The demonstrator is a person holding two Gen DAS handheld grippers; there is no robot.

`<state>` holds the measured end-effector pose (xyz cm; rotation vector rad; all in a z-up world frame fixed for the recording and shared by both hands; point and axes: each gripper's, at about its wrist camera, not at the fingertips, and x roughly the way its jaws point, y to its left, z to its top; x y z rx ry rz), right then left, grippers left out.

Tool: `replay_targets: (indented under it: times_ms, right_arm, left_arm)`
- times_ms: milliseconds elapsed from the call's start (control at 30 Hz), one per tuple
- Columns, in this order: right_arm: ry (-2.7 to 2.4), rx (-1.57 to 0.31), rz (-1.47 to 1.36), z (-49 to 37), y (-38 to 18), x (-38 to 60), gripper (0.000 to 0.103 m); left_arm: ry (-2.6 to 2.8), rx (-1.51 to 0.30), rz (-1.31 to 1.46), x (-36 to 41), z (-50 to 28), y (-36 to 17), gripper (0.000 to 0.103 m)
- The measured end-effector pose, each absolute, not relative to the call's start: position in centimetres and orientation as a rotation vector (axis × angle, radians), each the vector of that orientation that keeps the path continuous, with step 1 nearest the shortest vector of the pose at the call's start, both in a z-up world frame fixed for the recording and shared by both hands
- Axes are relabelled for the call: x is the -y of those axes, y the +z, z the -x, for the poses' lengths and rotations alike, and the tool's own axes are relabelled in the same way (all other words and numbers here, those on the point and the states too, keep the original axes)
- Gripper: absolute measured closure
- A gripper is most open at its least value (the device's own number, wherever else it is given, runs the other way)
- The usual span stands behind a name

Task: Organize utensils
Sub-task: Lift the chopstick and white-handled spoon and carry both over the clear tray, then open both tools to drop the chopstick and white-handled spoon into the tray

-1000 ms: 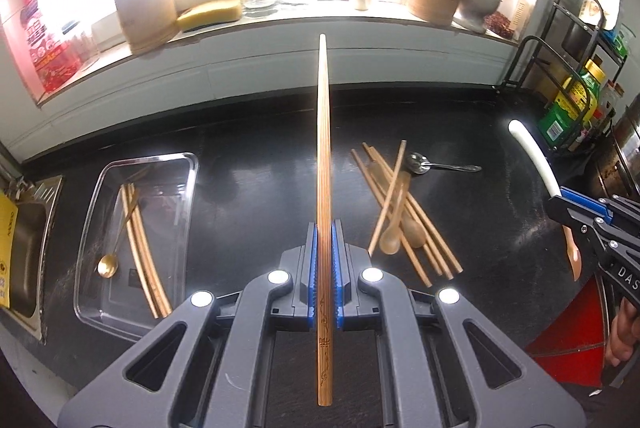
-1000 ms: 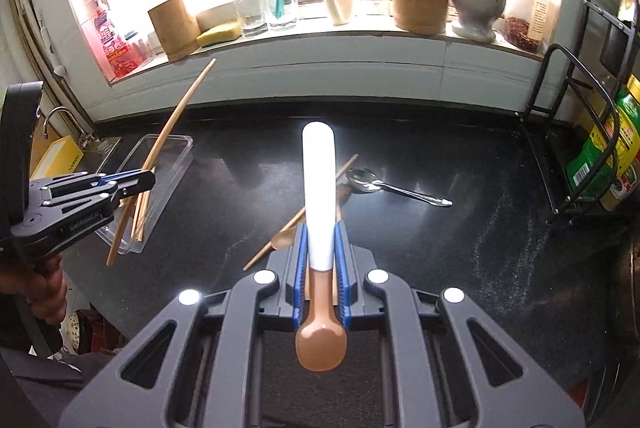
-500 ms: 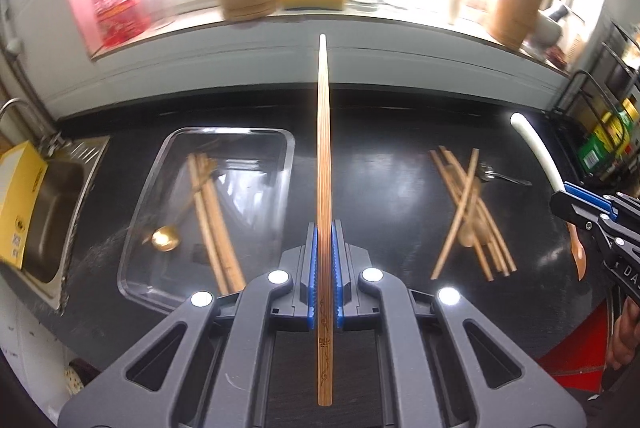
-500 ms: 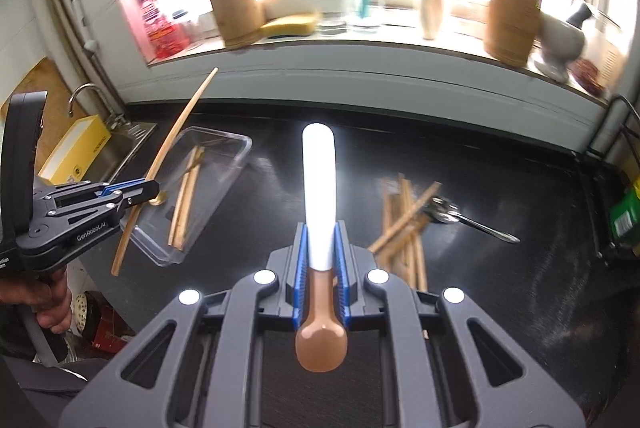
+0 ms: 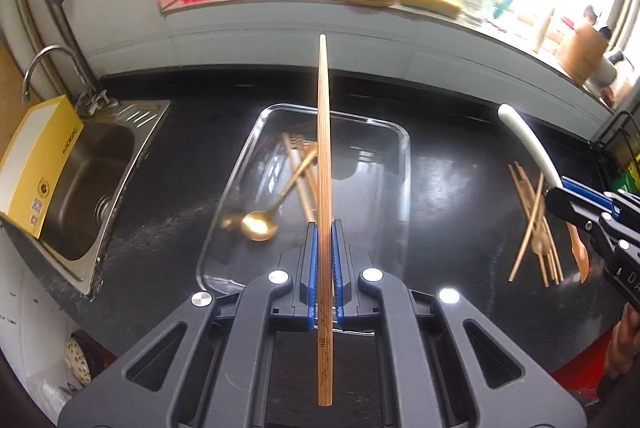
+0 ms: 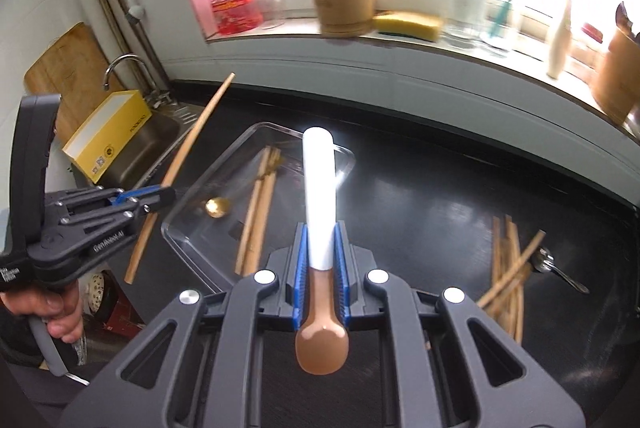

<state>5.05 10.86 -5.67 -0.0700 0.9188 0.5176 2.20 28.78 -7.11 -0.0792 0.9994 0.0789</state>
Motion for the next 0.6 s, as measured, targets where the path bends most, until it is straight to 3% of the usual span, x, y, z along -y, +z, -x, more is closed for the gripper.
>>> replay_targets:
  times_ms: [600]
  right_arm:
    - [0.559,-1.028,0.090,-10.1,-8.9,-19.7,0.089]
  left_arm:
    - [0.046,-1.111,0.125,-33.5,-5.8,-11.7,0.097]
